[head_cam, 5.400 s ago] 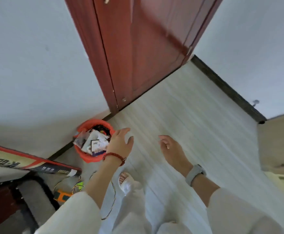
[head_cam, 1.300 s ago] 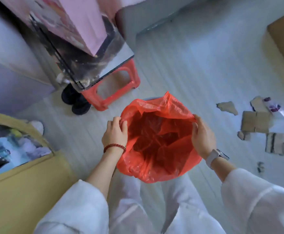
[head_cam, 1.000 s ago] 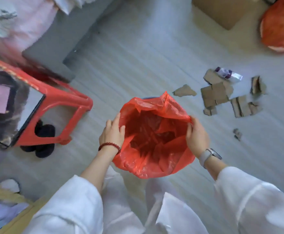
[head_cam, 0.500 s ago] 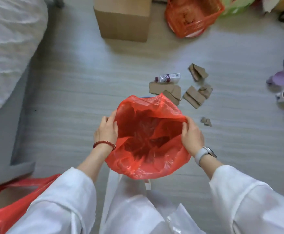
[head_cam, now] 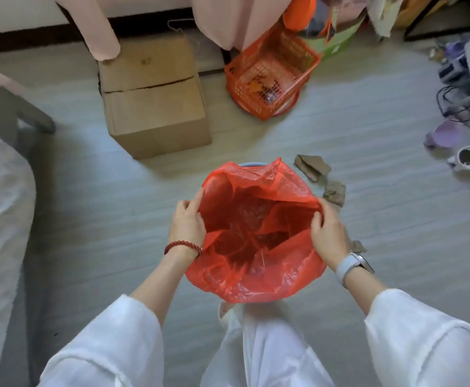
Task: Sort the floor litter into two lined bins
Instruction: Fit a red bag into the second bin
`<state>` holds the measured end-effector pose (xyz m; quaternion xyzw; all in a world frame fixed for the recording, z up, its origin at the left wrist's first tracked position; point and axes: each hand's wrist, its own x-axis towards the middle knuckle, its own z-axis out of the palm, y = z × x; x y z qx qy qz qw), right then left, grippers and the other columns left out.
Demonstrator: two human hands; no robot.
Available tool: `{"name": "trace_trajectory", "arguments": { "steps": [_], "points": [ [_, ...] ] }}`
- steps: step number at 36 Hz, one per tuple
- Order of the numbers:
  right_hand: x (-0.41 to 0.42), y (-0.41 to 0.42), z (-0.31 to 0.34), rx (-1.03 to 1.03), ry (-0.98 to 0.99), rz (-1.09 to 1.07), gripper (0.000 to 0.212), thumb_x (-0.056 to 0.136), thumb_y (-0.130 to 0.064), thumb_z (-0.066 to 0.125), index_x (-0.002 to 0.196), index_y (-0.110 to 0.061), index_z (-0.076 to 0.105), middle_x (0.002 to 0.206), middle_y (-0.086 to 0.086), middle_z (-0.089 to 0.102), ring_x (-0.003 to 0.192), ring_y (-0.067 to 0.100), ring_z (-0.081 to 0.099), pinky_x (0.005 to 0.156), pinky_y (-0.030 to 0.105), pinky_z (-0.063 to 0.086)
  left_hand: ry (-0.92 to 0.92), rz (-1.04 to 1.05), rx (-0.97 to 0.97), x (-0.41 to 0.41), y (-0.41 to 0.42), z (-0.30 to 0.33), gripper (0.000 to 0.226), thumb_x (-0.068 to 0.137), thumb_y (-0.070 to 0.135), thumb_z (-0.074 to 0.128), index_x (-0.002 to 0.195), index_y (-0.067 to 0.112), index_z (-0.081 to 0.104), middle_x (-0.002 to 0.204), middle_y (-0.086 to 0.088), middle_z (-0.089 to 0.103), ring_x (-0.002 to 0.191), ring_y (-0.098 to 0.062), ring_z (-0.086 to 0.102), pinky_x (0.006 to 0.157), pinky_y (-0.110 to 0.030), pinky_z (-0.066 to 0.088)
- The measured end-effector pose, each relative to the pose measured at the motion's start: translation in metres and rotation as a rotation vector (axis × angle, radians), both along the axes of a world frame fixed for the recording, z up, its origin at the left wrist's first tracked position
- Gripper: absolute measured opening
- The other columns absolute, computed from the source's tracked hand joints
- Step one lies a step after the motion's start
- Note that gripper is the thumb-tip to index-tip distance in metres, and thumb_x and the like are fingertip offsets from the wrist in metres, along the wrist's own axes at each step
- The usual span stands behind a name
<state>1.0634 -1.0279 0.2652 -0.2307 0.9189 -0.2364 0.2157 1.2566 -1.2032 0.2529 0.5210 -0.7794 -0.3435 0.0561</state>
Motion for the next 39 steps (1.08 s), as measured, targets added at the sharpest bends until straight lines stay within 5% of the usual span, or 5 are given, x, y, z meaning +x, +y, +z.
{"name": "trace_trajectory", "arguments": {
  "steps": [10, 17, 25, 30, 39],
  "points": [
    [-0.108, -0.114, -0.023, -0.106, -0.019, -0.202, 0.042, 0.093, 0.002, 0.039, 0.133, -0.006, 0.045, 0.124, 0.023, 0.053, 0.119, 0.035, 0.046, 0.096, 0.029, 0.03, -0.005, -0.179, 0.051, -0.142, -0.145, -0.011, 0.051, 0.093, 0.002, 0.04, 0.139, 0.024, 0.04, 0.113, -0.017, 0.049, 0.103, -0.03, 0.051, 0.085, -0.023, 0.035],
    [-0.177, -0.18, -0.127, -0.057, -0.074, -0.298, 0.046, 0.094, 0.001, 0.037, 0.139, -0.009, 0.038, 0.131, 0.024, 0.046, 0.124, 0.035, 0.042, 0.101, 0.03, 0.028, -0.087, -0.332, 0.057, -0.236, -0.234, -0.105, 0.049, 0.093, 0.006, 0.041, 0.139, 0.025, 0.041, 0.108, -0.015, 0.05, 0.097, -0.03, 0.053, 0.079, -0.02, 0.032],
    [-0.217, -0.217, -0.258, 0.054, -0.167, -0.363, 0.06, 0.092, 0.003, 0.034, 0.147, -0.021, 0.022, 0.124, 0.018, 0.049, 0.067, 0.026, 0.048, 0.054, 0.021, 0.029, -0.132, -0.433, 0.062, -0.302, -0.28, -0.242, 0.053, 0.091, 0.003, 0.043, 0.14, 0.02, 0.038, 0.115, -0.023, 0.05, 0.106, -0.037, 0.052, 0.093, -0.031, 0.036],
    [-0.236, -0.231, -0.316, 0.032, -0.16, -0.474, 0.062, 0.09, 0.006, 0.034, 0.146, -0.018, 0.023, 0.128, 0.023, 0.041, 0.104, 0.036, 0.049, 0.081, 0.022, 0.033, -0.176, -0.552, 0.084, -0.341, -0.302, -0.307, 0.053, 0.09, 0.005, 0.046, 0.14, 0.021, 0.039, 0.114, -0.025, 0.052, 0.106, -0.039, 0.051, 0.094, -0.032, 0.035],
    [-0.253, -0.247, -0.36, -0.026, -0.189, -0.655, 0.061, 0.091, 0.002, 0.032, 0.146, -0.024, 0.023, 0.132, 0.02, 0.04, 0.112, 0.034, 0.046, 0.08, 0.02, 0.032, -0.201, -0.661, 0.113, -0.393, -0.316, -0.346, 0.057, 0.092, 0.009, 0.046, 0.145, 0.019, 0.025, 0.131, -0.02, 0.039, 0.119, -0.032, 0.042, 0.1, -0.029, 0.029]
  ]
}}
